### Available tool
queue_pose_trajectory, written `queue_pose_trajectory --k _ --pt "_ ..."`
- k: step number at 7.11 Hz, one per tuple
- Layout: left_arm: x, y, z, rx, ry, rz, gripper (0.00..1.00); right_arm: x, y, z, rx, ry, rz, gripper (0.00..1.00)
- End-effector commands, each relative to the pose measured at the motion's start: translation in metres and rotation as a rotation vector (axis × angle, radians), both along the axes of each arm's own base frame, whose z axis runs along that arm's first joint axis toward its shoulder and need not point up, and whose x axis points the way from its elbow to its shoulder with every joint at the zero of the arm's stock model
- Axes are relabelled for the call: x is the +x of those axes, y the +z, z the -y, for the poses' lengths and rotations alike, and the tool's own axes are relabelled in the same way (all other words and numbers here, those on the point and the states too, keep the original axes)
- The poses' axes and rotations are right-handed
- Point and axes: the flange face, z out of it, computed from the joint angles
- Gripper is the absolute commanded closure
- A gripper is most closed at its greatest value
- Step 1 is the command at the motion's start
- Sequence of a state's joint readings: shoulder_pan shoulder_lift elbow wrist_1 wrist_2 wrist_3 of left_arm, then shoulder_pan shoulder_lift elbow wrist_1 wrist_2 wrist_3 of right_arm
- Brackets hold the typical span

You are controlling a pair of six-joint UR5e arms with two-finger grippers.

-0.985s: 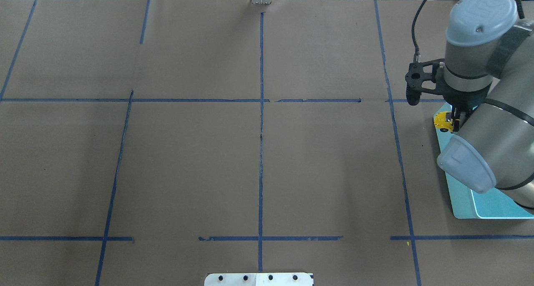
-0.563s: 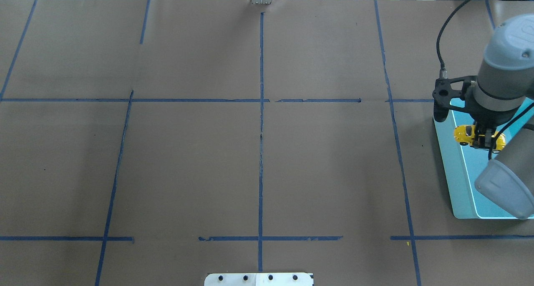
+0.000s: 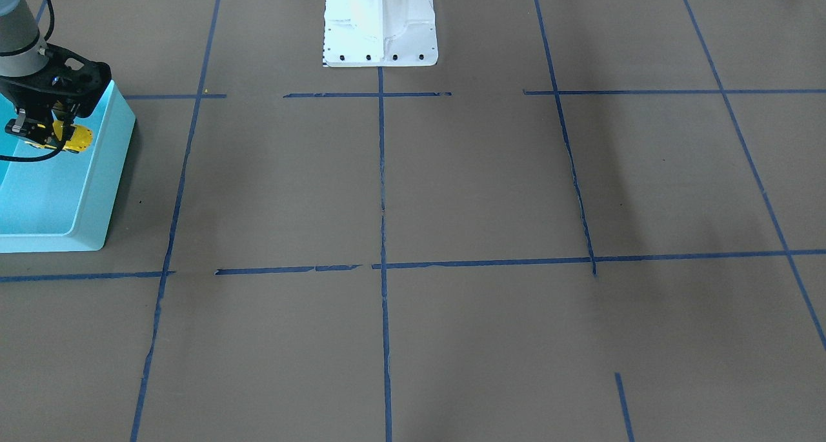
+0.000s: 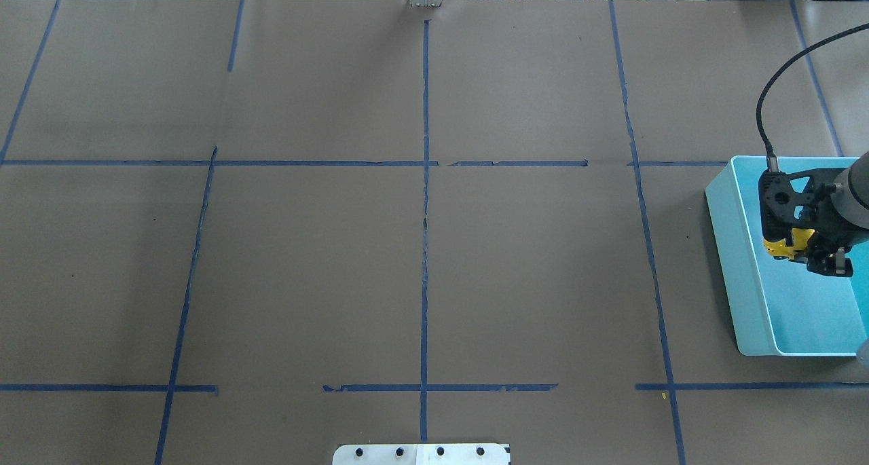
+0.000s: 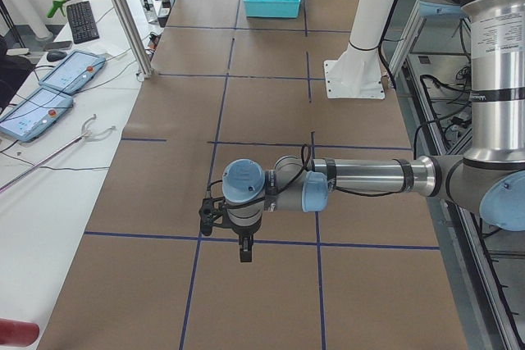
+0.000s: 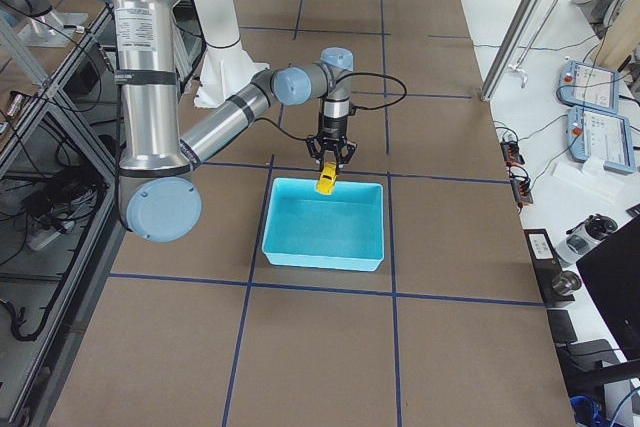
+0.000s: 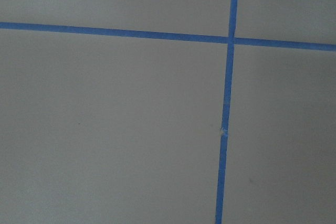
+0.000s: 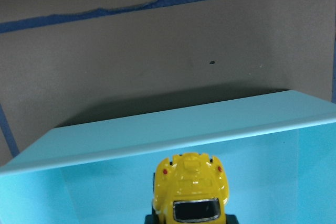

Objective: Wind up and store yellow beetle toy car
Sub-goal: 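Lower the car into the teal bin and open the right gripper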

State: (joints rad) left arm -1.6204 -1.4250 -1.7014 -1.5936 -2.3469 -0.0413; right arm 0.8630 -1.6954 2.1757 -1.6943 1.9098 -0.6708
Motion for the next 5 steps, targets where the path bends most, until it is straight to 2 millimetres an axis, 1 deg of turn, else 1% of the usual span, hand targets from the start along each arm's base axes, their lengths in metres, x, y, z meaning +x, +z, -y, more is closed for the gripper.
queue_pose_trajectory --k 1,2,4,5 --pt "0.001 0.000 0.001 0.000 0.002 0.000 0.00 0.020 0.029 -0.022 0.070 -0.037 0.022 0.58" --pt "0.001 0.000 0.001 0.000 0.002 0.000 0.00 0.023 0.040 -0.026 0.096 -0.035 0.033 0.58" --pt "0.001 0.002 0.002 -0.003 0.002 0.000 0.00 0.024 0.054 -0.028 0.114 -0.037 0.047 0.56" --pt "0.001 0.002 0.003 -0.003 0.002 0.000 0.00 0.022 0.062 -0.026 0.120 -0.037 0.052 0.50"
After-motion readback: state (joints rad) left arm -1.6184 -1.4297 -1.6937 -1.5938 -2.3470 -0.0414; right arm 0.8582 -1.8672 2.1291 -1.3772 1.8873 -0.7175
